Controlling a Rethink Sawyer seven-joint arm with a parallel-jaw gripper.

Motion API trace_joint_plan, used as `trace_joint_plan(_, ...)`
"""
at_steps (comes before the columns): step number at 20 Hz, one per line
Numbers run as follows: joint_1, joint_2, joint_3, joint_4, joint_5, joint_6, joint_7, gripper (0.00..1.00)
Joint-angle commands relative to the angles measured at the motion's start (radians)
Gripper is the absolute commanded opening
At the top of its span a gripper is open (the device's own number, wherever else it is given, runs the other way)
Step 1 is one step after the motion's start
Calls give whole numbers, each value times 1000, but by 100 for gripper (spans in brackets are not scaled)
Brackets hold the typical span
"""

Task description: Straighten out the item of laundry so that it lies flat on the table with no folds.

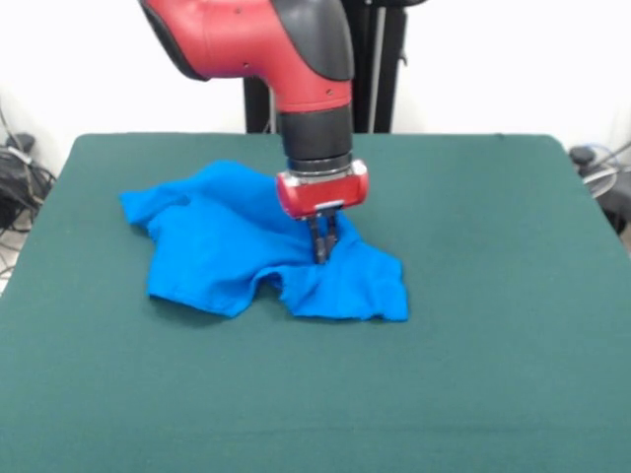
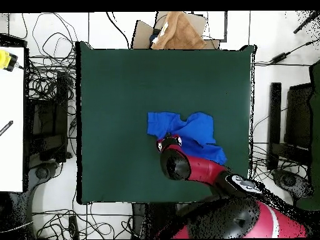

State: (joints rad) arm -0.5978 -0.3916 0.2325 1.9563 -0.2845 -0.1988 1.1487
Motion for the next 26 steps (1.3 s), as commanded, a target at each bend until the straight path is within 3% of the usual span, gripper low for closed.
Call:
trace_joint_plan(1, 91, 58, 2, 174, 86, 14, 329, 0)
trace_joint_plan(26, 45, 103, 31, 88, 68, 52, 235, 0)
